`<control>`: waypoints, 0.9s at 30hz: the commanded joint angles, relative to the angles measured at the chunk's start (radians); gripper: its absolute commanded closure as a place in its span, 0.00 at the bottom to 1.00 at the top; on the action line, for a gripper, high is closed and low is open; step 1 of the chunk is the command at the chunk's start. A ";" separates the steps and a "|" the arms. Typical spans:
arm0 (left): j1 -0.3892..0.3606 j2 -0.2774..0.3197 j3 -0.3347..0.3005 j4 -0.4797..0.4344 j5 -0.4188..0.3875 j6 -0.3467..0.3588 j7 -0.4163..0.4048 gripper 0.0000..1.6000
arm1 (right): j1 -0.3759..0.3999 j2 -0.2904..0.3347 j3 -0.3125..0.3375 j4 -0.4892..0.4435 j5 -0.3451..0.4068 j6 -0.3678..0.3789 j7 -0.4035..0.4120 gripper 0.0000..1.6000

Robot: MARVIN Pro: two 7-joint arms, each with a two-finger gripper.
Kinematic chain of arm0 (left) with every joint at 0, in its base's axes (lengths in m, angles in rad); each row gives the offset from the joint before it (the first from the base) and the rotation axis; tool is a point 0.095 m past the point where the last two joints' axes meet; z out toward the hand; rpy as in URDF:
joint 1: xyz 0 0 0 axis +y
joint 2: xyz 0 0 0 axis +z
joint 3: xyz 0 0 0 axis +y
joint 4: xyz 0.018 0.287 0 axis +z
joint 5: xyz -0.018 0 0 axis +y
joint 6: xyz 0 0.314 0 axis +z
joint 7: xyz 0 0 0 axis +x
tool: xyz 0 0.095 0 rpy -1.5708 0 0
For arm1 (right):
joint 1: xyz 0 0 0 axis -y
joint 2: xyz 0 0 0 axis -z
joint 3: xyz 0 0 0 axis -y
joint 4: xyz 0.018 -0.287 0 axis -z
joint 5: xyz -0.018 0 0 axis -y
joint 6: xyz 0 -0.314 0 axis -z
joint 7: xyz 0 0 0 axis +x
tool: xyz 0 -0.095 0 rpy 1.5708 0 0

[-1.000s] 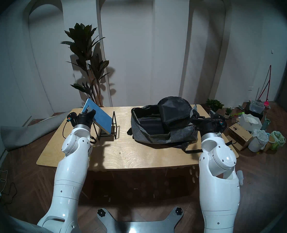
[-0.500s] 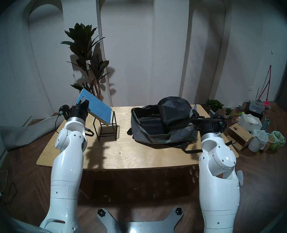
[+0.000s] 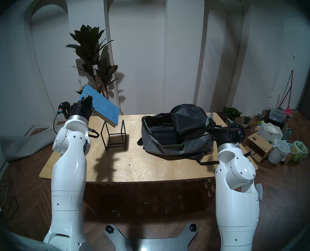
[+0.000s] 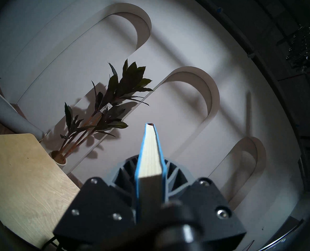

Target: Put the book into the bag and close the bag

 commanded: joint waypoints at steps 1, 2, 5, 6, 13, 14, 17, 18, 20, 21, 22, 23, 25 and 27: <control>-0.109 -0.003 0.029 0.015 0.003 0.005 0.002 1.00 | 0.113 0.079 0.078 0.021 0.011 0.061 -0.009 0.00; -0.112 -0.003 0.034 0.019 0.005 0.006 0.003 1.00 | 0.120 0.092 0.092 0.028 0.019 0.067 -0.006 0.00; -0.124 -0.009 0.052 0.033 0.007 0.010 0.010 1.00 | 0.143 0.133 0.137 0.055 0.020 0.095 0.004 0.00; -0.130 -0.011 0.056 0.040 0.007 0.011 0.013 1.00 | 0.162 0.151 0.148 0.074 0.024 0.113 0.014 0.00; -0.157 -0.028 0.075 0.086 0.012 0.004 0.020 1.00 | 0.211 0.213 0.205 0.163 0.015 0.169 0.082 0.00; -0.164 -0.035 0.077 0.095 0.011 -0.004 0.020 1.00 | 0.220 0.241 0.217 0.183 0.029 0.191 0.110 0.00; -0.162 -0.047 0.079 0.089 0.008 -0.008 0.025 1.00 | 0.234 0.273 0.238 0.201 0.031 0.204 0.140 0.00; -0.162 -0.047 0.079 0.089 0.008 -0.008 0.025 1.00 | 0.234 0.273 0.238 0.201 0.031 0.204 0.140 0.00; -0.151 -0.068 0.081 0.071 0.005 -0.014 0.041 1.00 | 0.248 0.301 0.256 0.217 0.026 0.205 0.161 0.00; -0.146 -0.073 0.083 0.065 0.008 -0.017 0.048 1.00 | 0.253 0.310 0.260 0.223 0.029 0.208 0.168 0.00; -0.138 -0.079 0.087 0.057 0.011 -0.025 0.049 1.00 | 0.255 0.322 0.262 0.229 0.034 0.211 0.173 0.00; -0.132 -0.086 0.091 0.047 0.015 -0.029 0.056 1.00 | 0.258 0.334 0.263 0.237 0.034 0.212 0.184 0.00; -0.114 -0.101 0.101 0.026 0.020 -0.042 0.066 1.00 | 0.261 0.346 0.266 0.249 0.031 0.211 0.195 0.00; -0.108 -0.097 0.115 0.022 0.015 -0.050 0.078 1.00 | 0.261 0.349 0.267 0.254 0.031 0.210 0.201 0.00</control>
